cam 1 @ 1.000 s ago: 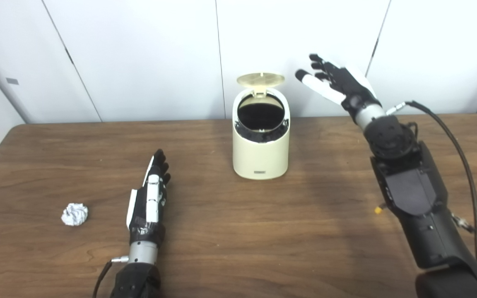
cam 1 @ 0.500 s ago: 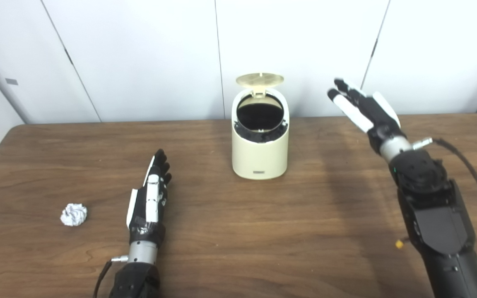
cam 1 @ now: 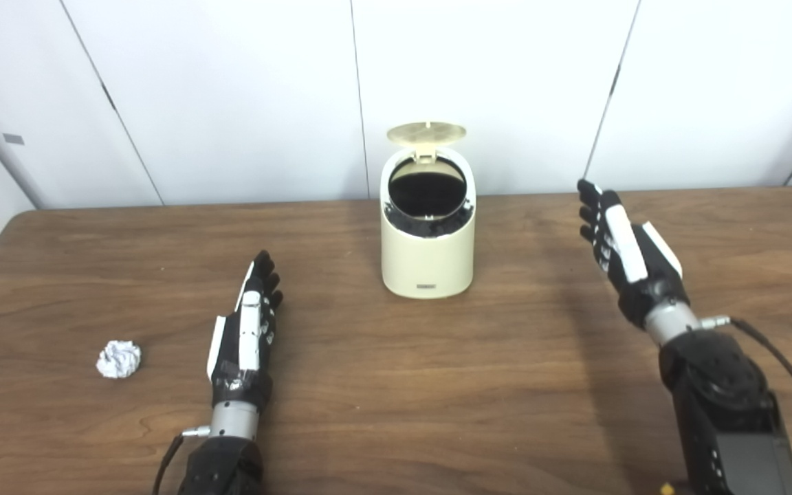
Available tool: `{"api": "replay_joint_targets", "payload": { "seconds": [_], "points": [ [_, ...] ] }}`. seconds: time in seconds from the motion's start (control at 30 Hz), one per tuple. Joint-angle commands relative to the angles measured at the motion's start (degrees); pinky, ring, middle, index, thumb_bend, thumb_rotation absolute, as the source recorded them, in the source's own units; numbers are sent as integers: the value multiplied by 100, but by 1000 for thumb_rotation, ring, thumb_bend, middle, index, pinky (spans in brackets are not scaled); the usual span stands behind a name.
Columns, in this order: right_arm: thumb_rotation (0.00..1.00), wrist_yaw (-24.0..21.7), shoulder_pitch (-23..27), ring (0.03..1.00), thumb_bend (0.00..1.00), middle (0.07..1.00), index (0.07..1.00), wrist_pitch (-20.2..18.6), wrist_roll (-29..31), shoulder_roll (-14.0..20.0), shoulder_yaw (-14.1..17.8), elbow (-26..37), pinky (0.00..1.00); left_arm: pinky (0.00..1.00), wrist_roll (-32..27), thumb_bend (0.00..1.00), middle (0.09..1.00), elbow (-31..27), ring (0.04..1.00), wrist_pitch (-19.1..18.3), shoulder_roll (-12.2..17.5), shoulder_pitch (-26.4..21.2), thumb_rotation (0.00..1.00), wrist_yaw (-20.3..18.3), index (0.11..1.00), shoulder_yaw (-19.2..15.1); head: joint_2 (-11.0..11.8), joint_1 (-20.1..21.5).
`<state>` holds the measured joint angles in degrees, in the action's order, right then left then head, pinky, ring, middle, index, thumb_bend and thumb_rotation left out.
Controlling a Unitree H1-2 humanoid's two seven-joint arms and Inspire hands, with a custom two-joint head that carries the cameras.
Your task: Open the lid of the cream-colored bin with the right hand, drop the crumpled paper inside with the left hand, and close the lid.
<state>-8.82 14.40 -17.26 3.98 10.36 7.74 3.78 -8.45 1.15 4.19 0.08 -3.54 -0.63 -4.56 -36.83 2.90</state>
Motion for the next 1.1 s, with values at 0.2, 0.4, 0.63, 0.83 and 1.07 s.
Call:
{"api": "replay_joint_targets", "payload": {
  "seconds": [0.2,0.4,0.63,0.83,1.07],
  "points": [
    [1000,98,-204,1000,589,1000,990,773,225,-33,75,35,1000,1000,-31,392,1000,167,1000,123,131,90,958,-74,995,-69,-44,-27],
    [1000,213,-359,1000,595,1000,983,1030,159,-121,23,4,1000,1000,-47,405,1000,114,1000,57,157,103,959,-82,997,-81,-83,-42],
    [1000,249,-438,1000,561,1000,985,1259,278,-197,58,-129,1000,1000,-51,409,1000,39,1000,10,163,121,952,-71,998,-79,-136,-158],
    [1000,268,-504,1000,549,1000,980,1664,206,-136,69,-410,1000,1000,-53,403,1000,27,1000,45,168,138,977,-86,996,-67,-125,-522],
    [1000,197,-509,1000,561,1000,984,2017,285,-26,89,-782,1000,1000,-8,403,1000,8,1000,50,128,174,974,-104,997,8,-89,-857]
  ]
}}
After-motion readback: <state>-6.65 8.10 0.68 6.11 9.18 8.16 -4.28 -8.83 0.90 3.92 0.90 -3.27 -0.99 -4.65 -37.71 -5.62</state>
